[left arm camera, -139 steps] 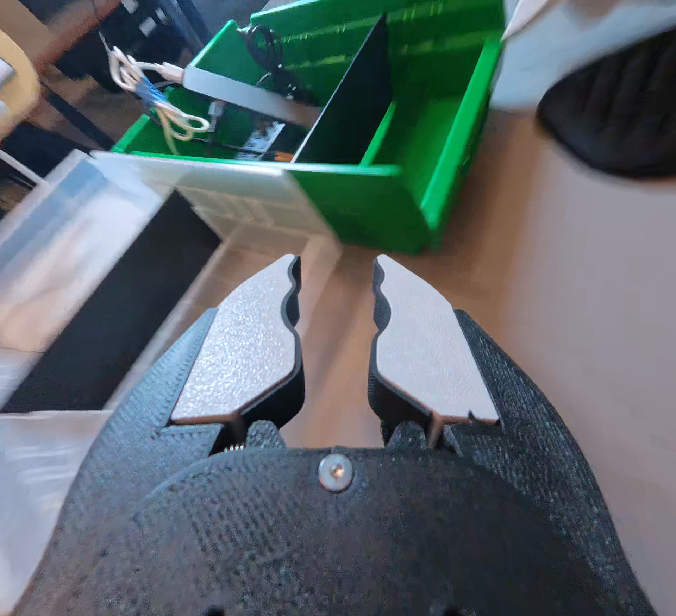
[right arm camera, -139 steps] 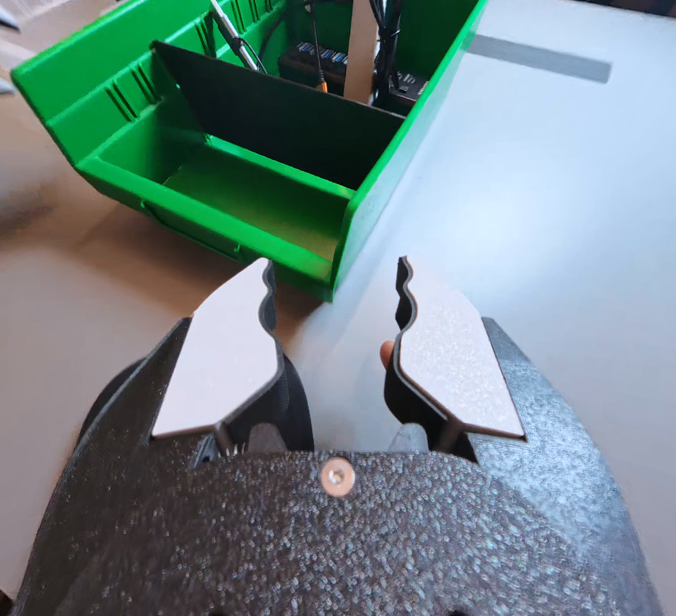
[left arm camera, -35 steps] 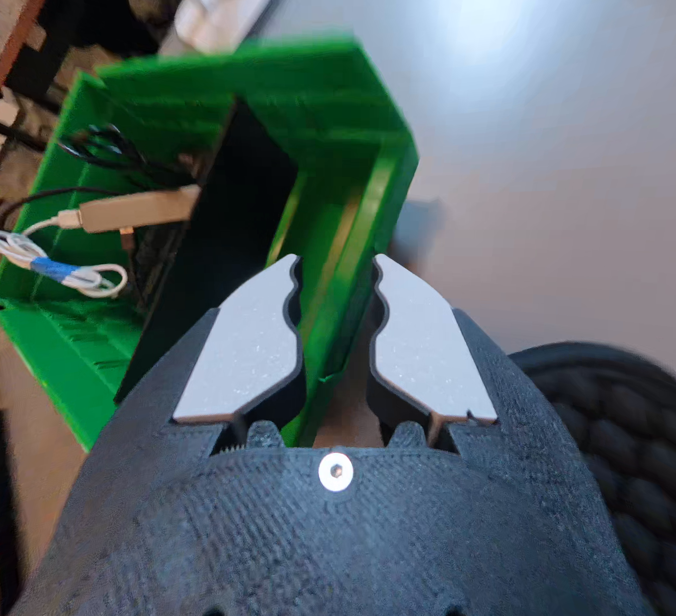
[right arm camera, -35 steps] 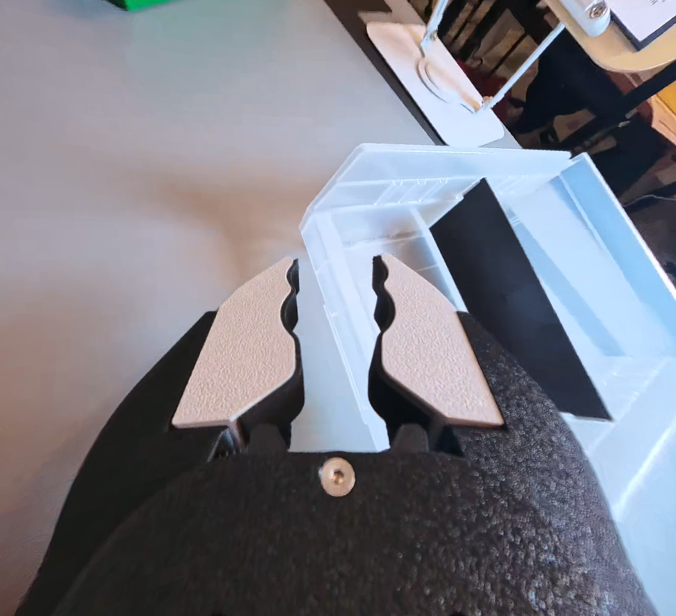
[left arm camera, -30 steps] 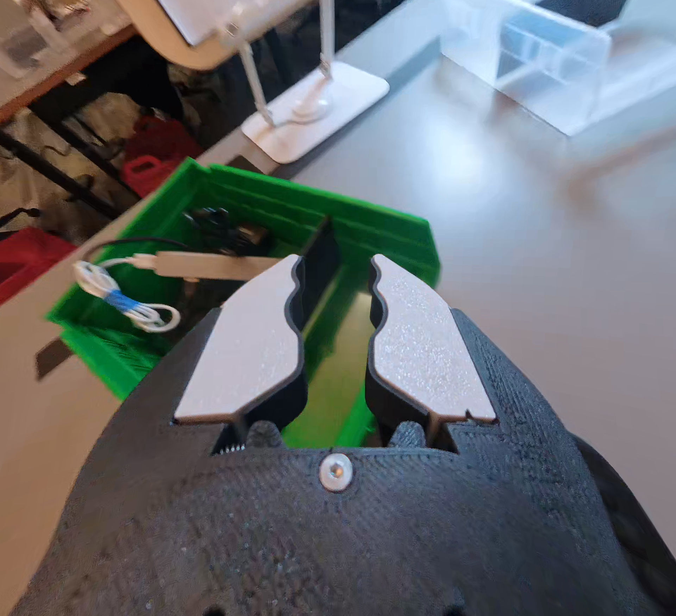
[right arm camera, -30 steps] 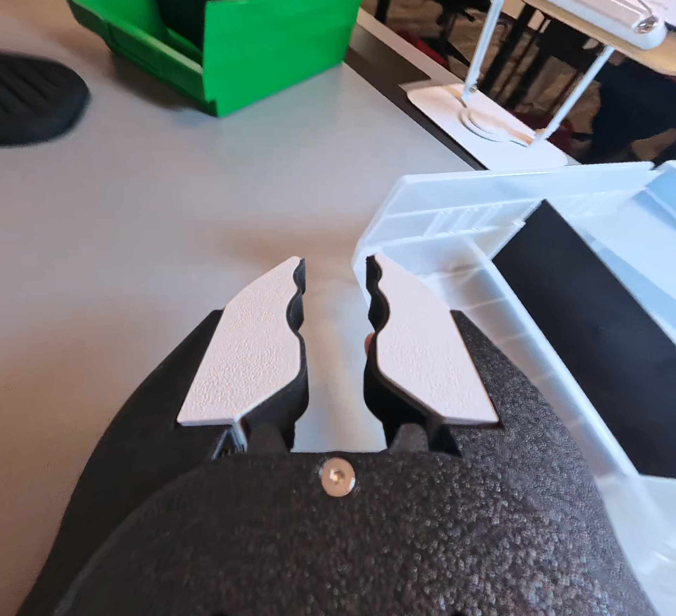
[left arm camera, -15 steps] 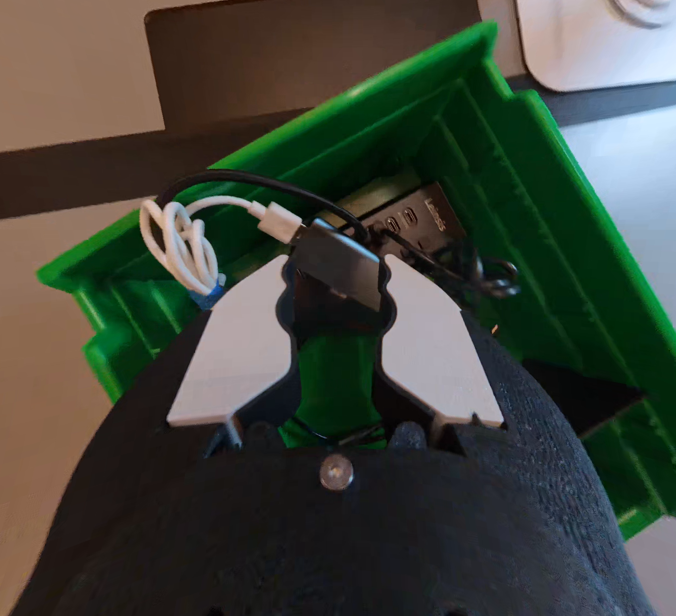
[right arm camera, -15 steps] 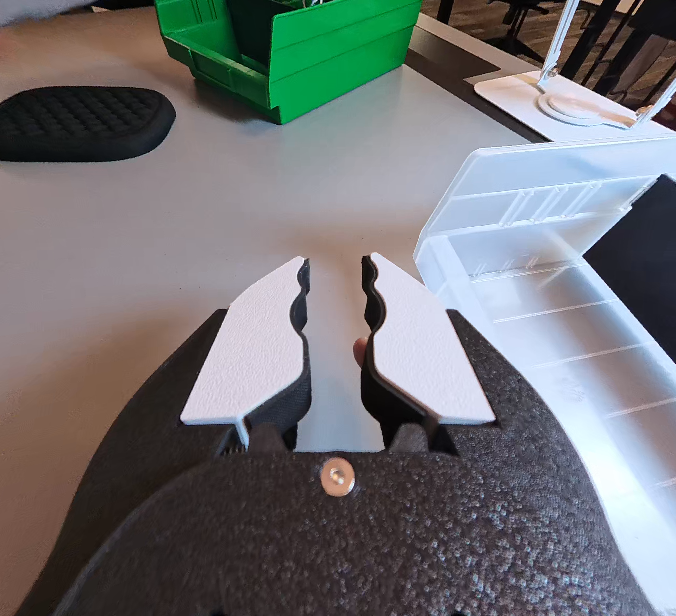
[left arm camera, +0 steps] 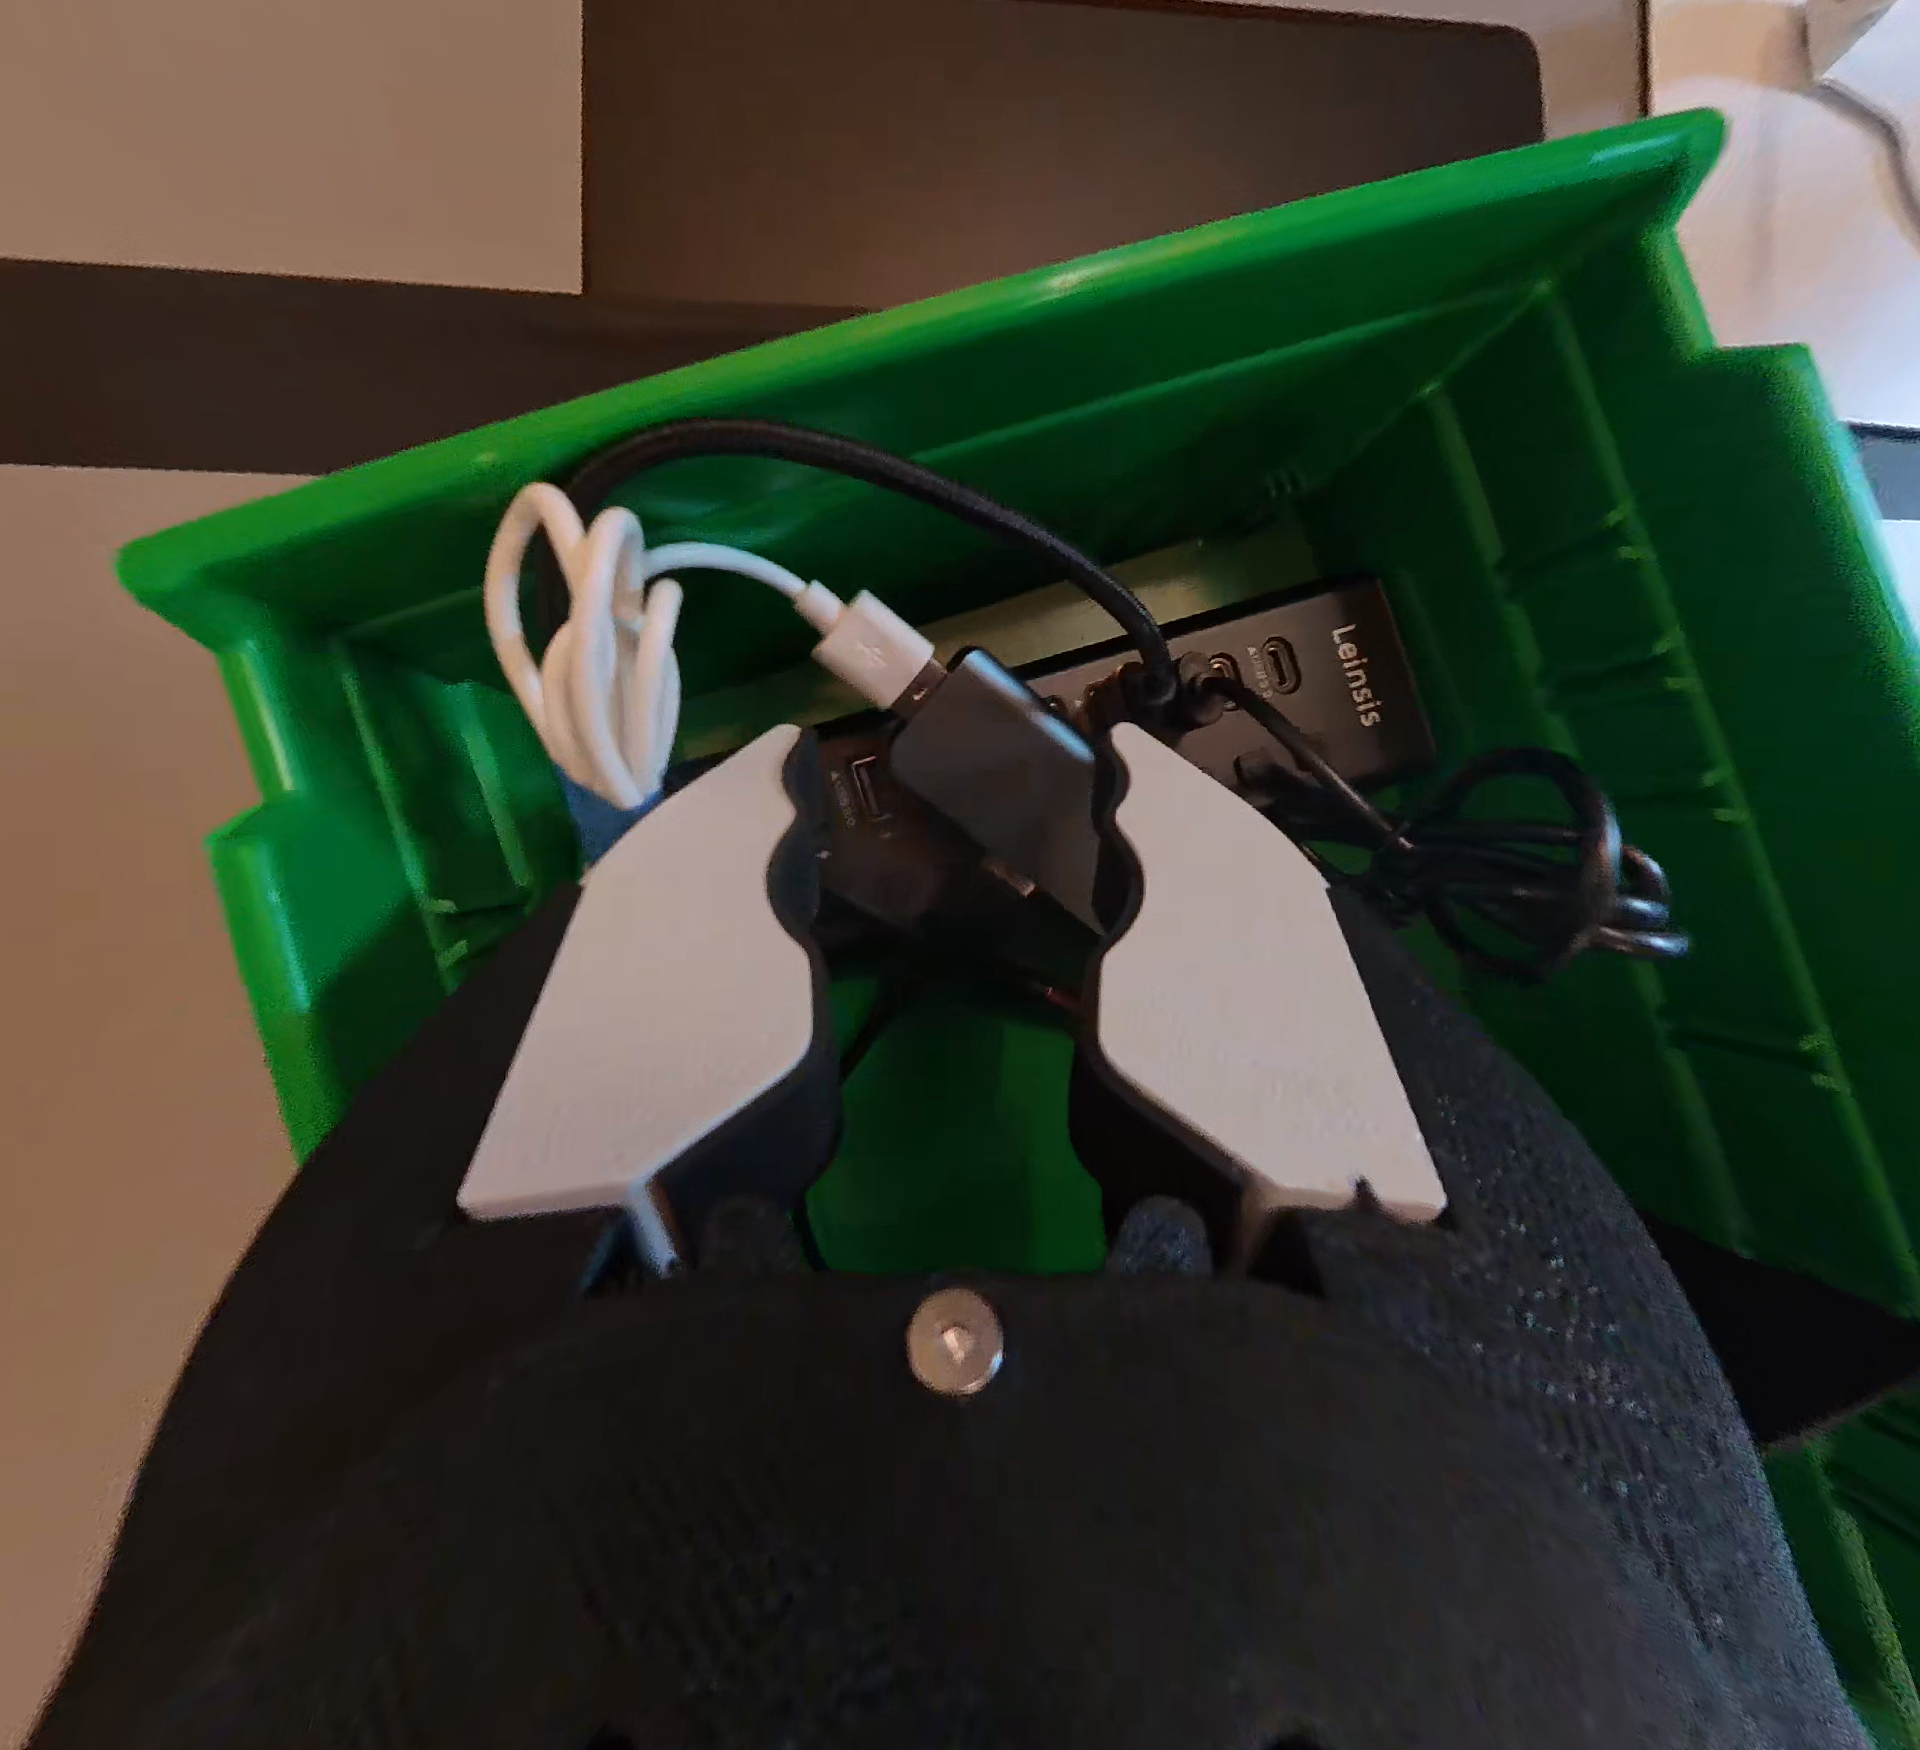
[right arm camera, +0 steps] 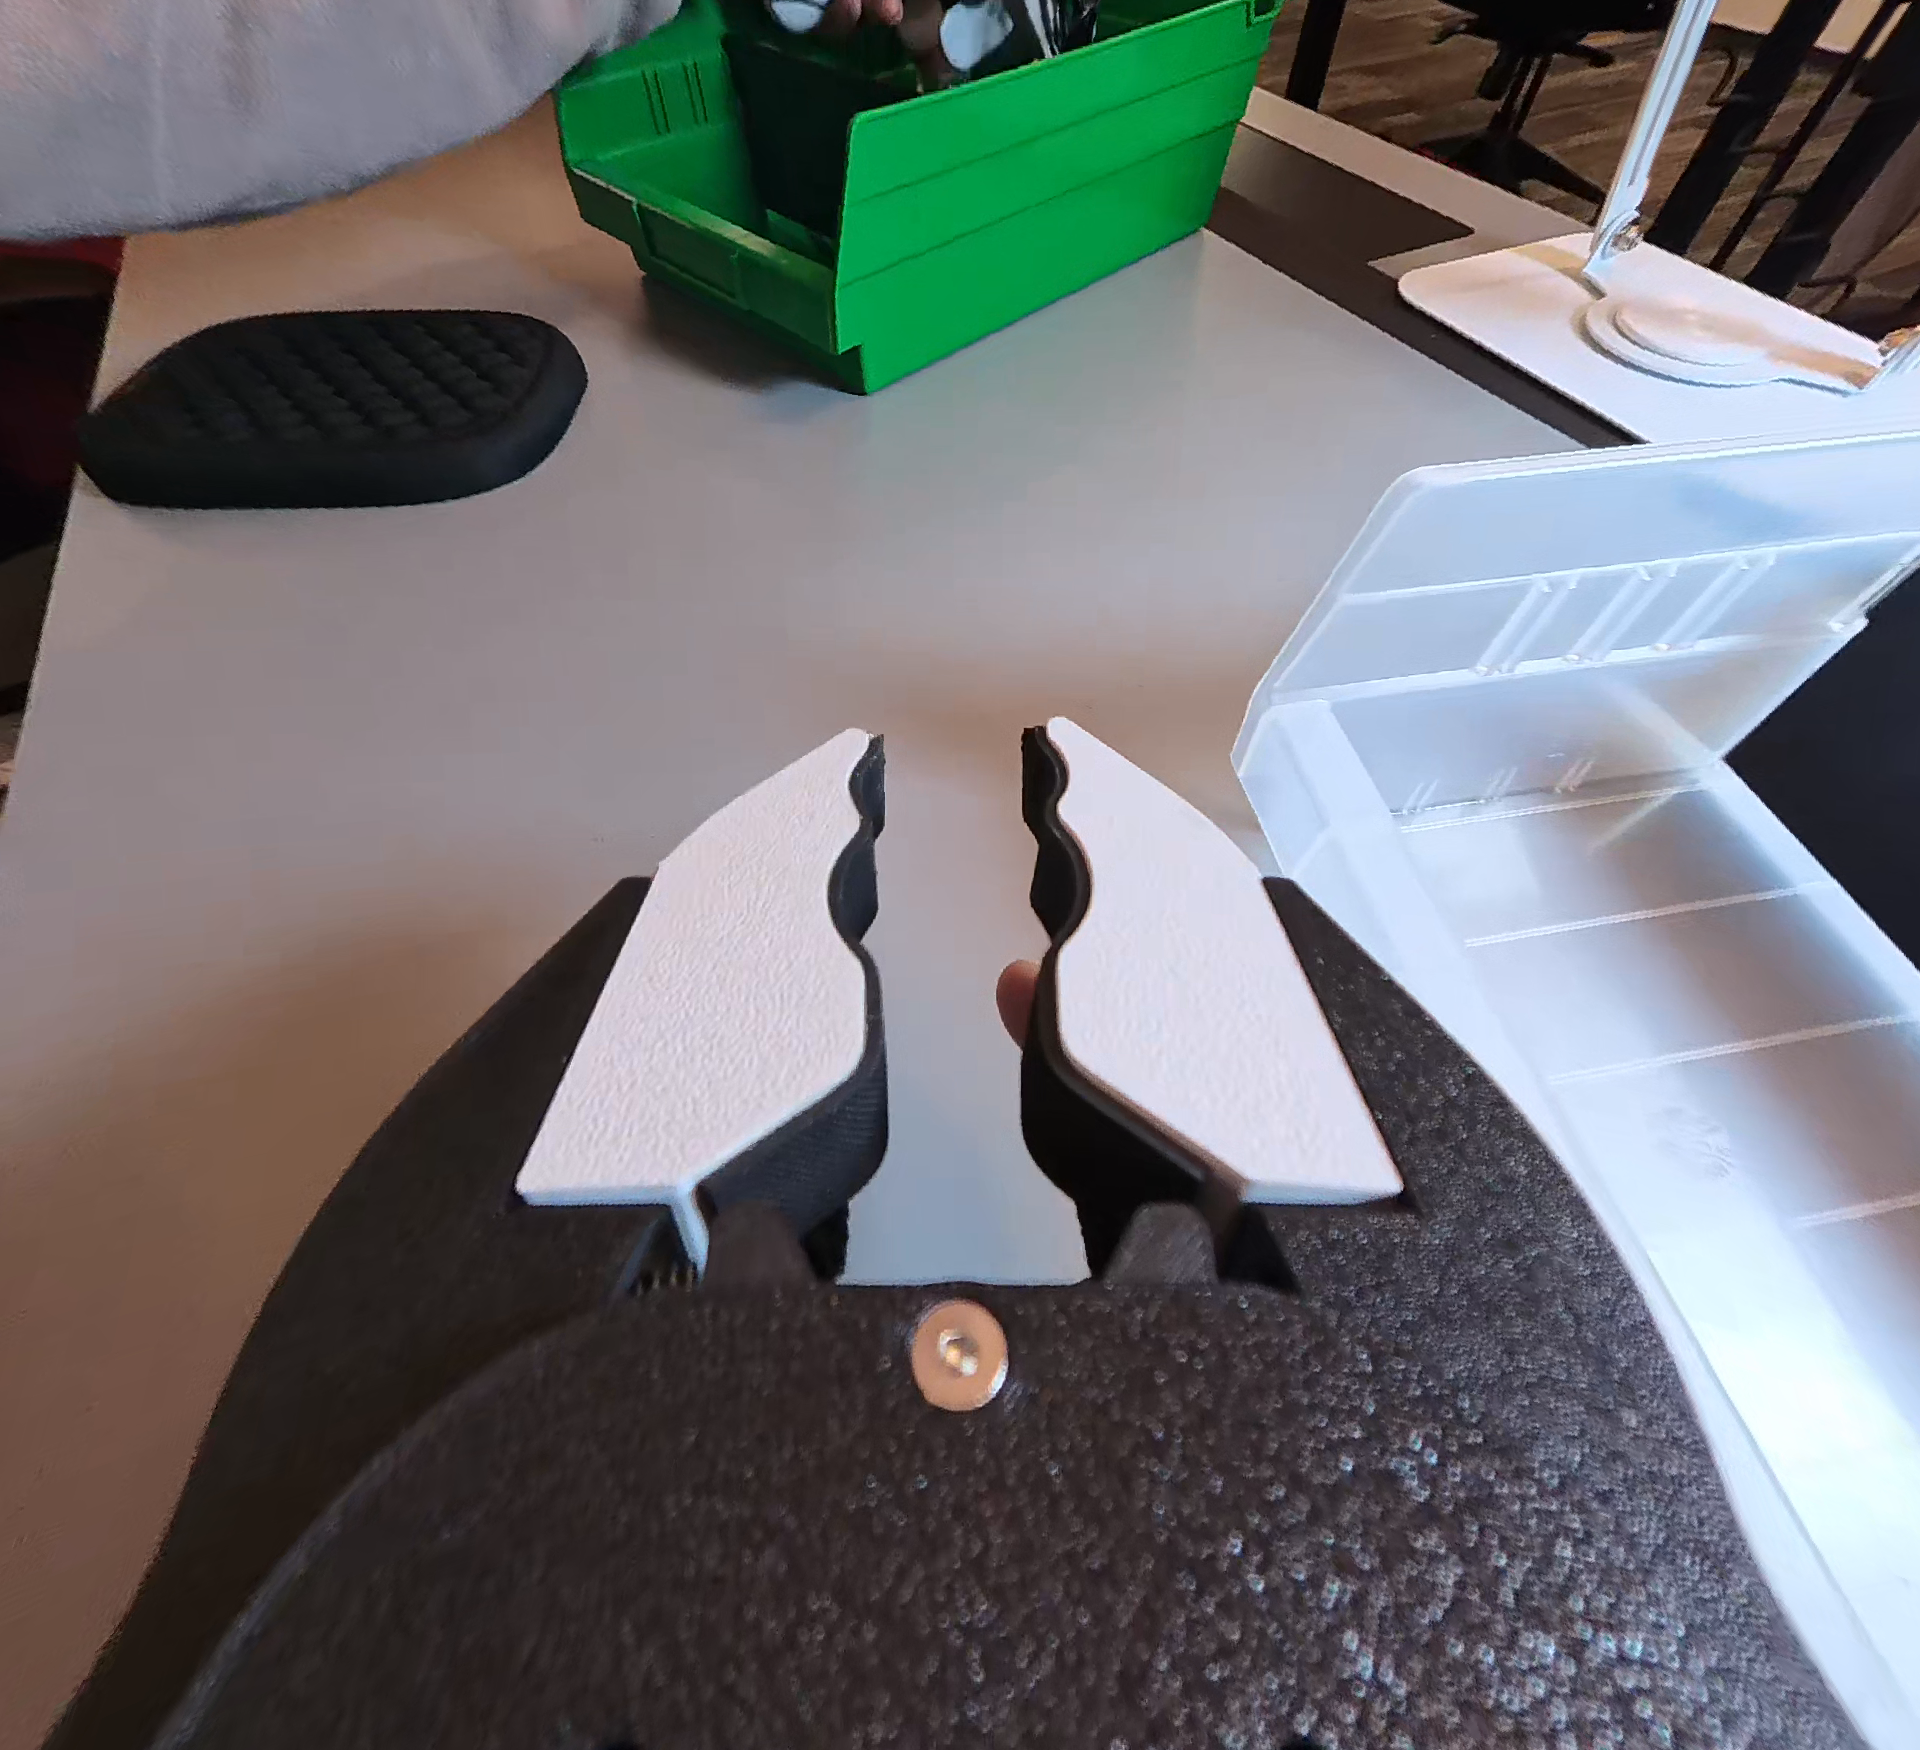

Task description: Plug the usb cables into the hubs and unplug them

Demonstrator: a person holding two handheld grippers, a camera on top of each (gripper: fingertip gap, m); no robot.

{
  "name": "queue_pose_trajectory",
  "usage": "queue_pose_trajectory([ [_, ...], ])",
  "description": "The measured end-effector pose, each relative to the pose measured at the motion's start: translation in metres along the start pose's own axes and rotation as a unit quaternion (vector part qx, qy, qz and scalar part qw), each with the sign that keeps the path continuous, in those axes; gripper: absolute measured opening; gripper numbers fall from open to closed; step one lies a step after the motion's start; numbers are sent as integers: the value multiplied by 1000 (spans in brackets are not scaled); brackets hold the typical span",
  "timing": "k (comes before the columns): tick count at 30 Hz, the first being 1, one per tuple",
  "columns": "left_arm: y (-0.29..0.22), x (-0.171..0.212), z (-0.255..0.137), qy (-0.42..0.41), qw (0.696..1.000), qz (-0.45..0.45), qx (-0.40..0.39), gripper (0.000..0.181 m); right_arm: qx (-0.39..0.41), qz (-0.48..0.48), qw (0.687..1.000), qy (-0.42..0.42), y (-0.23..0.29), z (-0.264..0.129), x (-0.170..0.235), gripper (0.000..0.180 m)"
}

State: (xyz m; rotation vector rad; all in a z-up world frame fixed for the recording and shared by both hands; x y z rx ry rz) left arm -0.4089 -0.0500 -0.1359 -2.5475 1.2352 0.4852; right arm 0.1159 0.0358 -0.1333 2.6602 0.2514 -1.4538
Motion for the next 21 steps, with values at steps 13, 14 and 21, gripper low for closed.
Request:
queue_pose_trajectory([
  [13,-22,-5,-18,-33,995,39,91,34,-14,34,999,10,-5,3,6,25],
  [14,-26,-6,-28,-42,993,52,99,32,-14,34,999,11,-5,3,6,25],
  [21,-60,1,-119,-154,967,160,127,15,-20,40,999,9,-5,6,6,25],
])
Point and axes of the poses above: each gripper's, where its closed fingertips meet, z out along the fingers, x out of its underside, y = z × x across the jaws, the point moved 5 cm from there along -z, back along the fingers, and after that the axes turned 12 degrees about y, right-handed, at the moved point
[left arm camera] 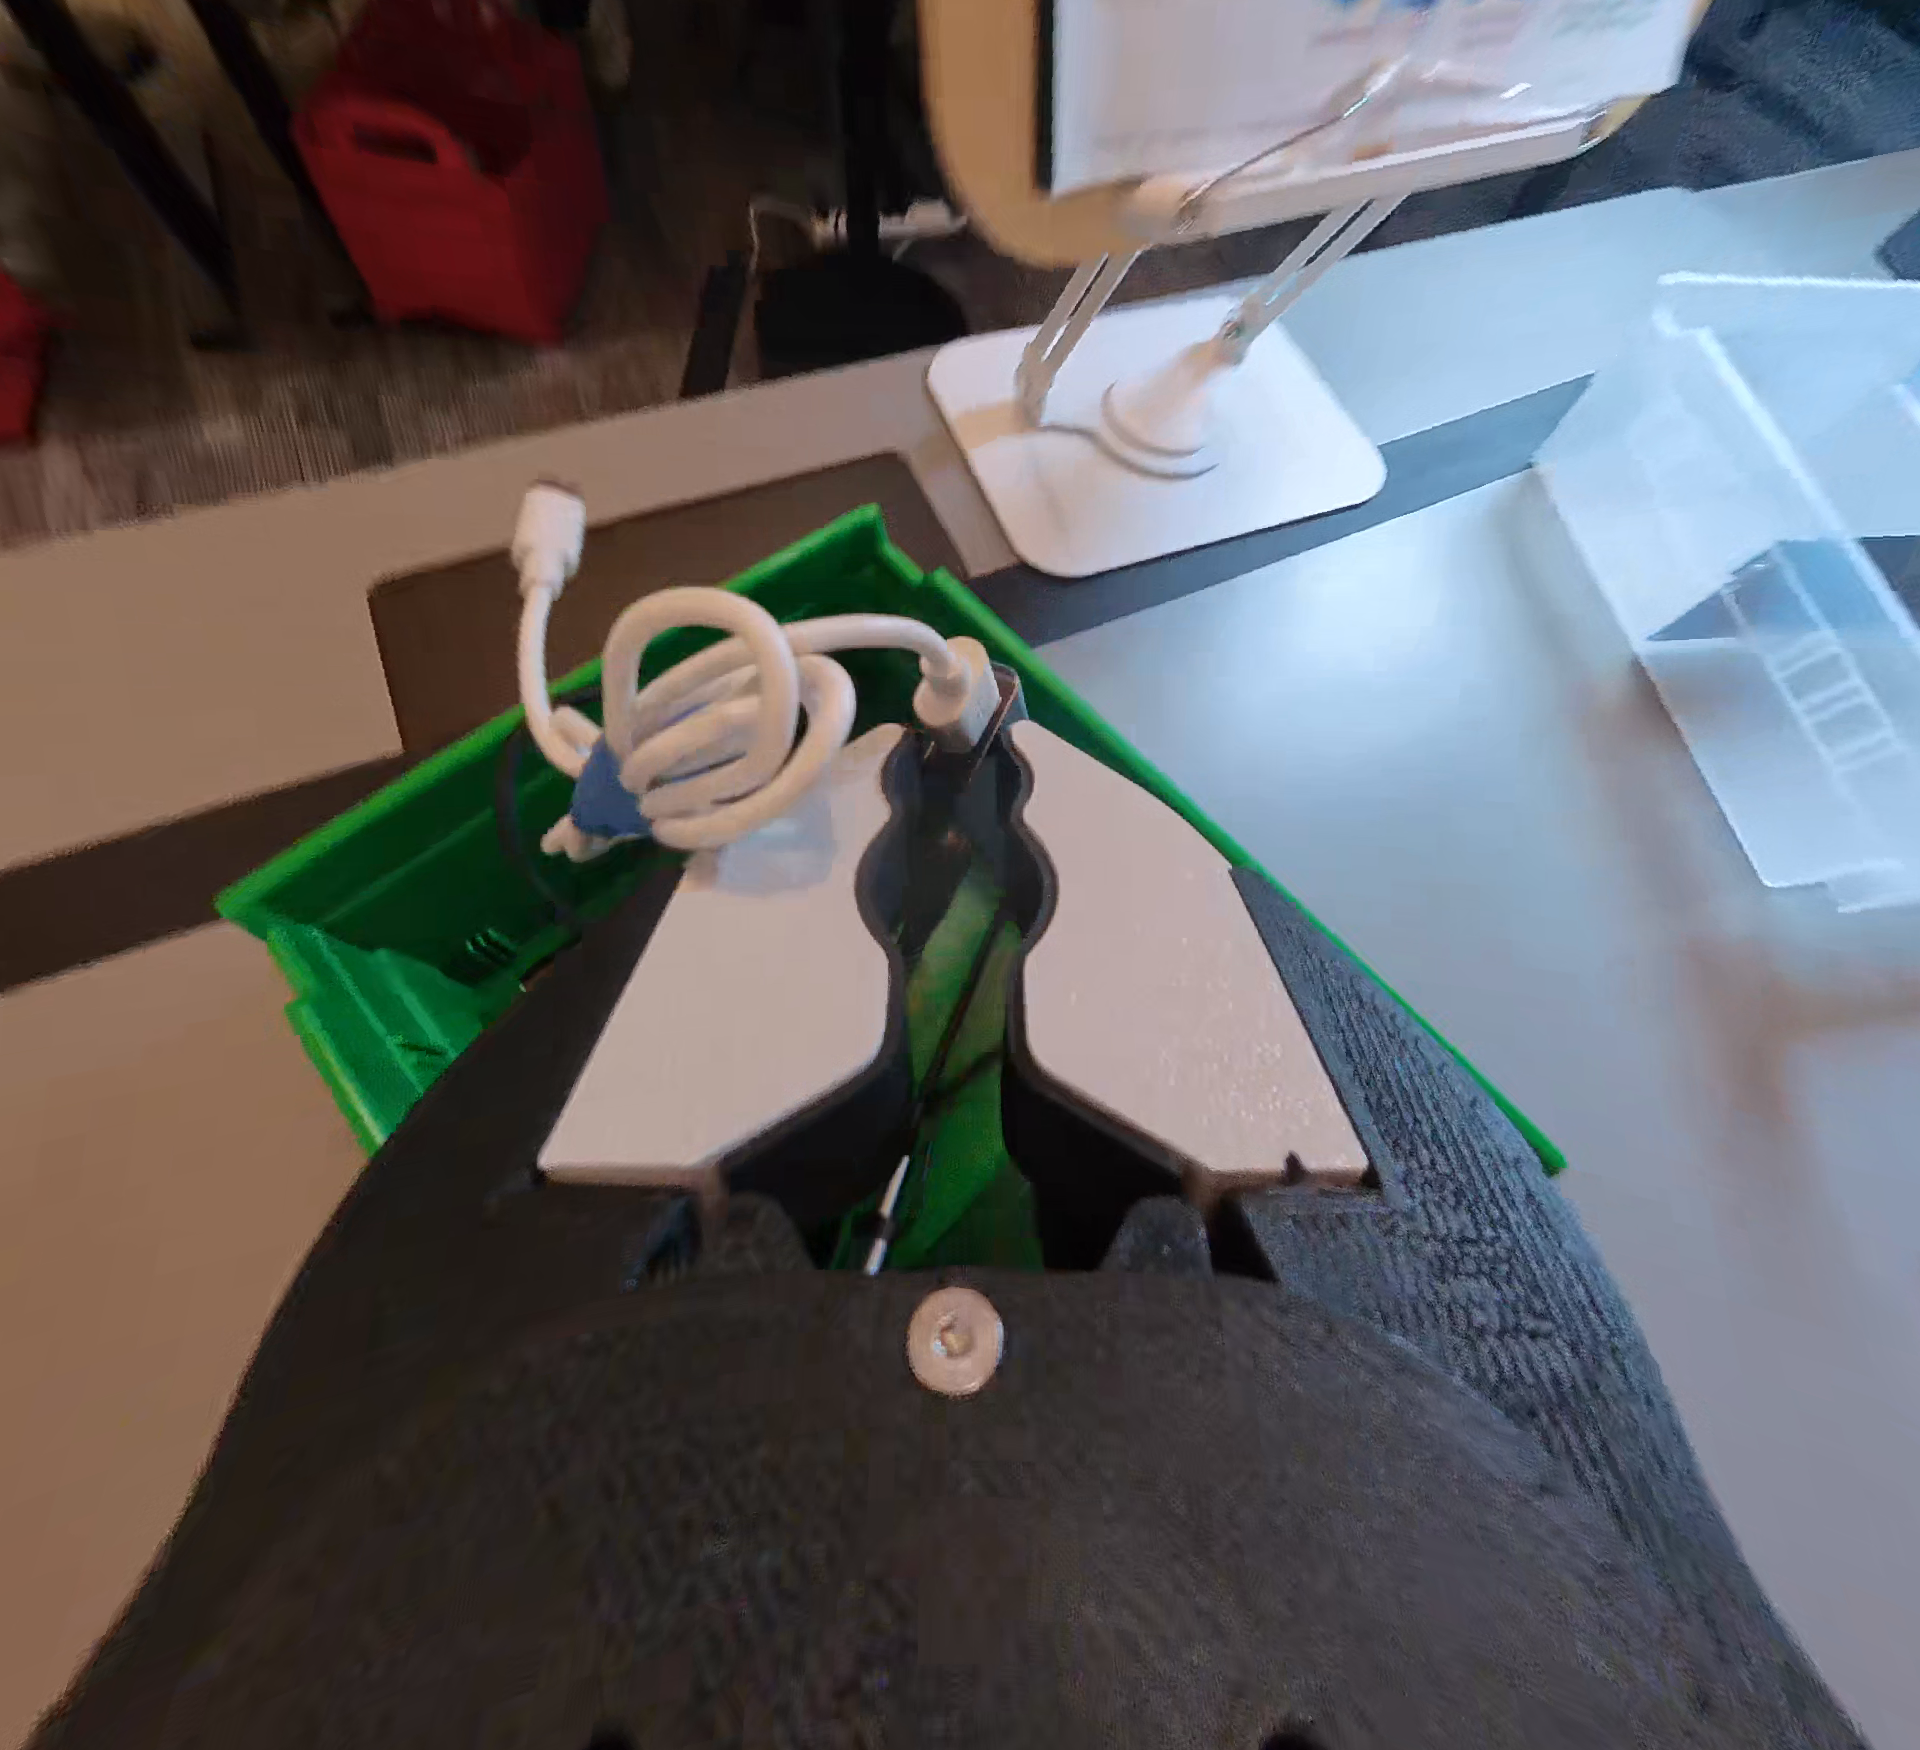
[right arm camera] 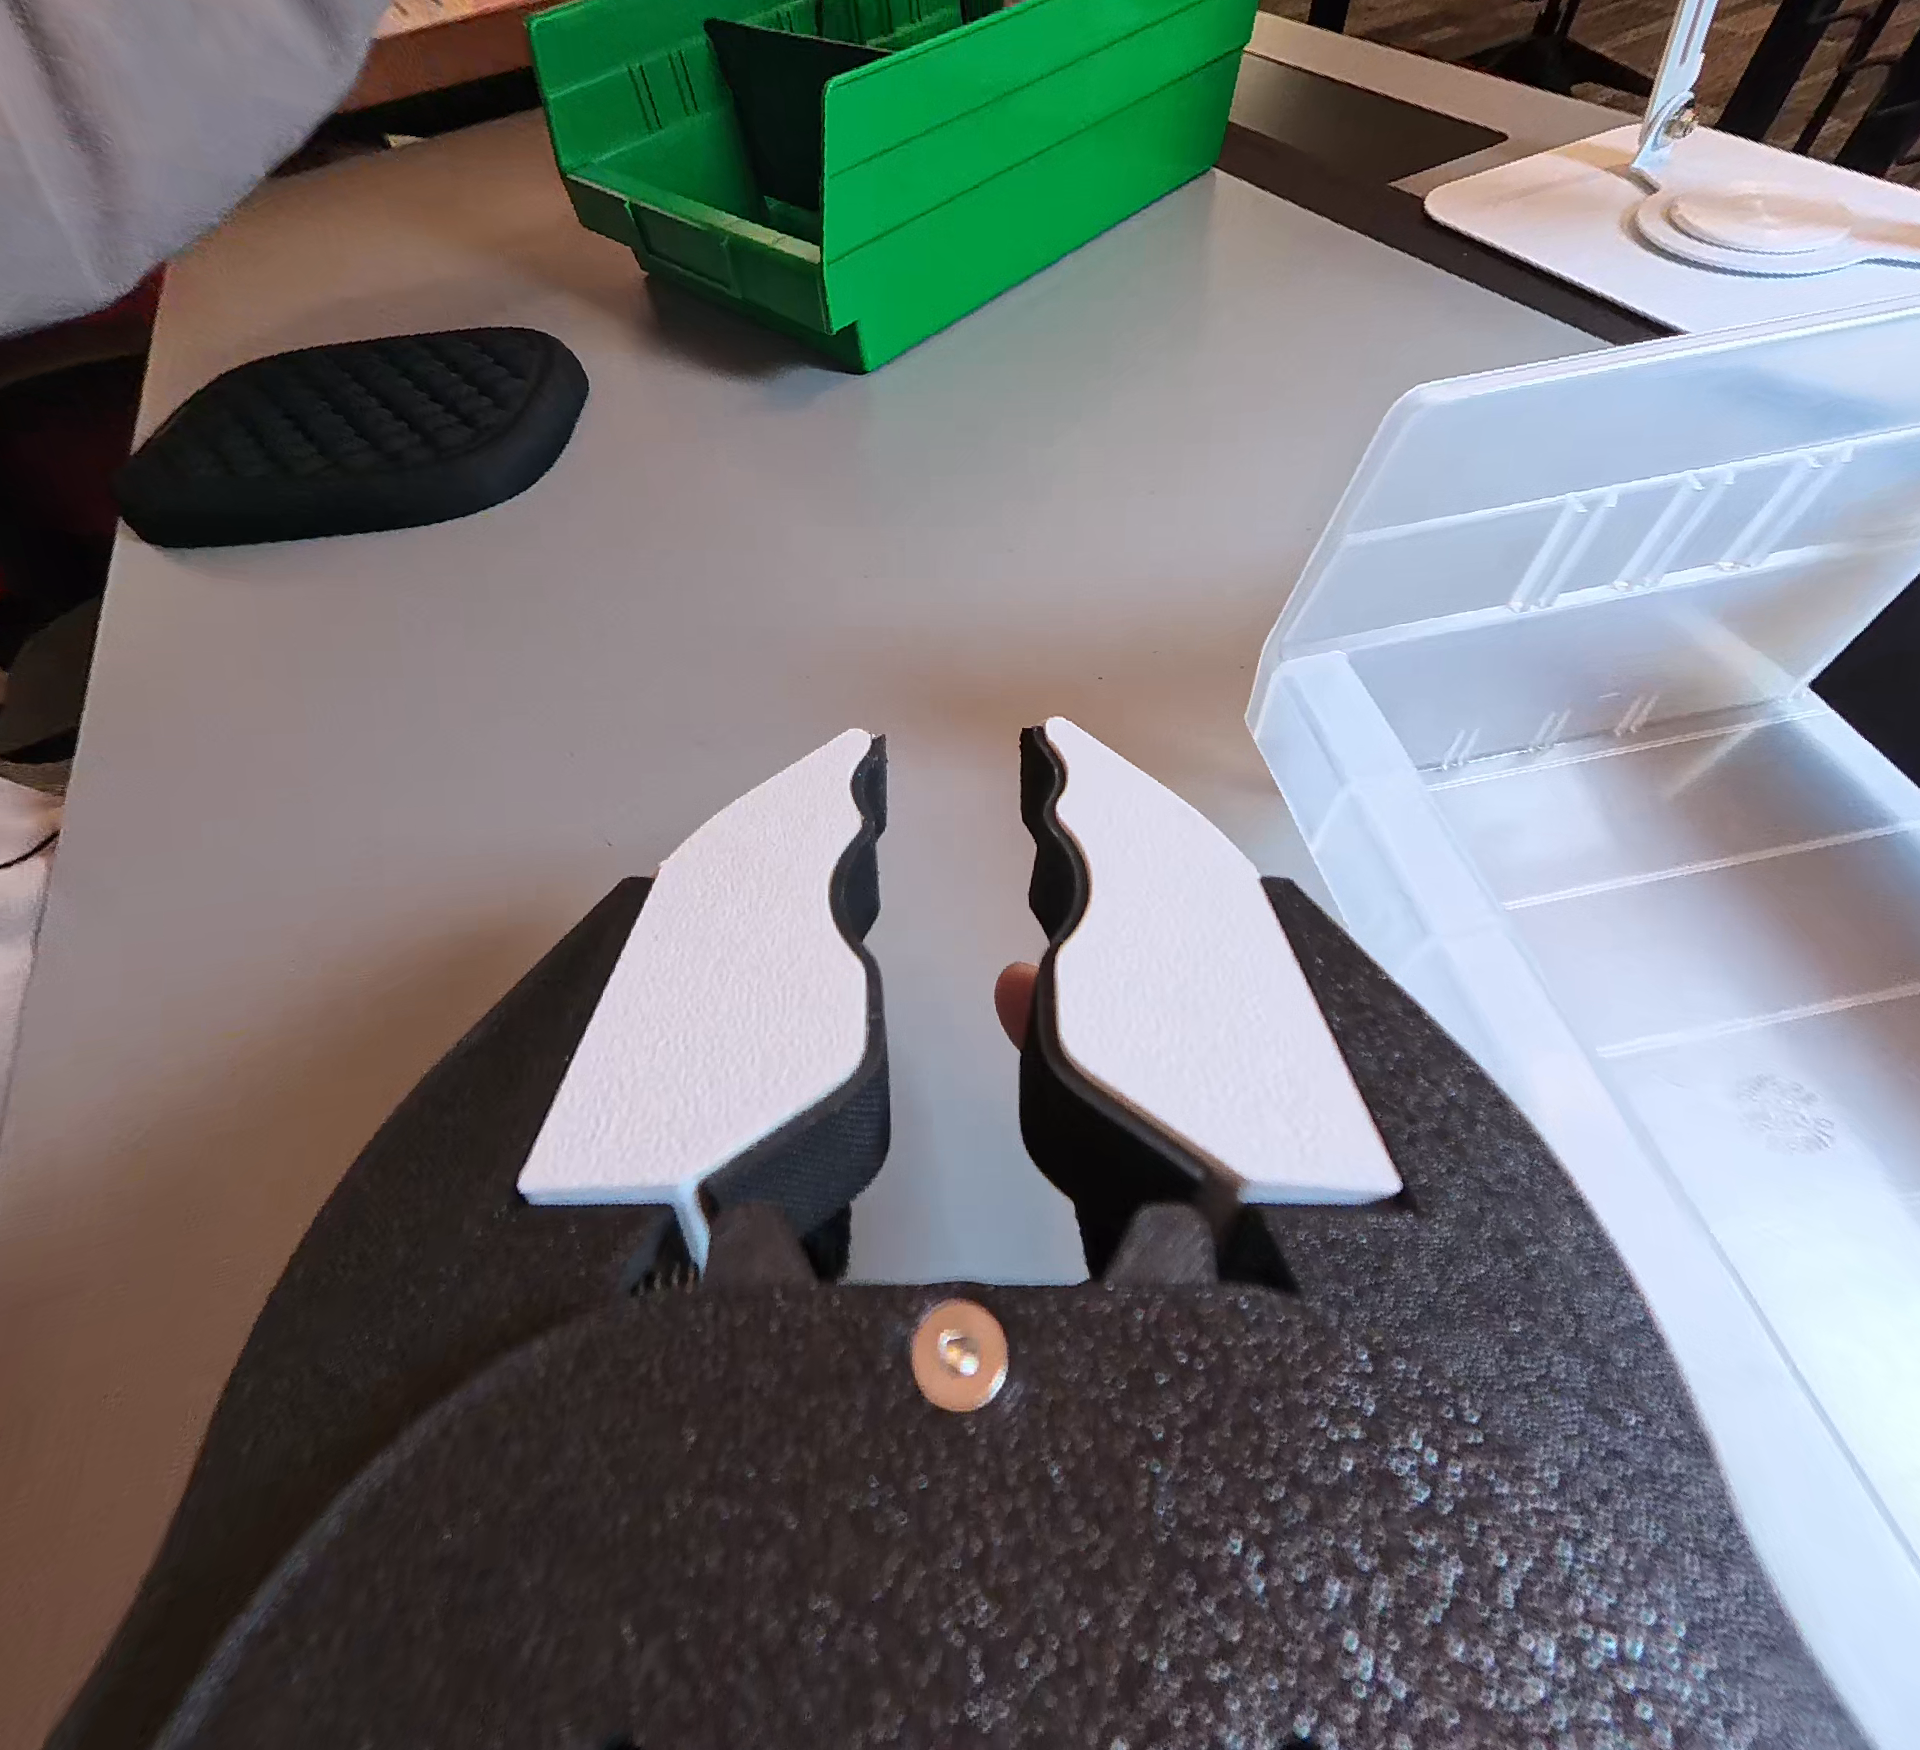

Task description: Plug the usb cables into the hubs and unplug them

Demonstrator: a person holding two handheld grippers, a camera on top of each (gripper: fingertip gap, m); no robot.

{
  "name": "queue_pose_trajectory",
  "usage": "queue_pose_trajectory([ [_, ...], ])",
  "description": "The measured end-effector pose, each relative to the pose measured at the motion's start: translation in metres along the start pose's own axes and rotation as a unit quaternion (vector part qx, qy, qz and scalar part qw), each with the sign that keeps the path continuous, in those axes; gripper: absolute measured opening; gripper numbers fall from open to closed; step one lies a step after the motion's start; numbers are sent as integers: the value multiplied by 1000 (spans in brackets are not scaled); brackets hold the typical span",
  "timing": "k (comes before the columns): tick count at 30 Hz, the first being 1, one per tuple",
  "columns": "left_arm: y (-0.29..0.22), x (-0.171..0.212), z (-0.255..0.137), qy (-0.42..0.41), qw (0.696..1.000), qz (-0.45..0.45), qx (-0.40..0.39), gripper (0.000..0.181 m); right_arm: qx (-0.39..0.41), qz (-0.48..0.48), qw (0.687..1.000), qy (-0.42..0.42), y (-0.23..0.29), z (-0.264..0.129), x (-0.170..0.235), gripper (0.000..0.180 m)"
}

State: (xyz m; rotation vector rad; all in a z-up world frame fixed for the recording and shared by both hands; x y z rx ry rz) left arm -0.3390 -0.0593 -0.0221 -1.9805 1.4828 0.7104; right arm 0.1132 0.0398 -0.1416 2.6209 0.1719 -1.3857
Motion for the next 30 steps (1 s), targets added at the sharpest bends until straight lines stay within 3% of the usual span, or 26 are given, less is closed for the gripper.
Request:
queue_pose_trajectory([
  [3,-20,-14,-33,-54,998,40,3,16,-6,5,1000,-1,1,3,0,25],
  [4,-27,-18,-43,-73,996,51,4,7,-7,6,1000,-2,2,3,-1,25],
  [5,-34,-23,-53,-92,994,64,7,15,-7,5,1000,-3,2,4,-1,25],
  [9,-72,-38,-89,-166,978,123,17,12,8,-17,999,-30,6,0,-11,25],
  [17,-170,-44,-125,-240,939,233,79,11,76,-112,988,-75,16,-15,-72,36],
  [22,-241,-24,-120,-235,910,295,172,12,96,-146,982,-74,19,-8,-110,60],
  [25,-280,0,-96,-197,894,329,233,11,63,-151,984,-65,31,6,-115,61],
  [26,-291,8,-87,-183,888,338,252,11,62,-157,984,-57,33,11,-112,56],
  [28,-308,23,-69,-160,879,343,292,11,65,-176,981,-50,35,18,-103,24],
  [30,-313,29,-53,-154,879,332,305,13,39,-164,985,-33,35,25,-90,20],
])
Point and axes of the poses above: each gripper's, where its closed fingertips meet, z out along the fingers, x out of its underside, y = z × x across the jaws, the point moved 5 cm from there along -z, back along the fingers, and after that the axes turned 12 degrees about y, right-handed, at the moved point
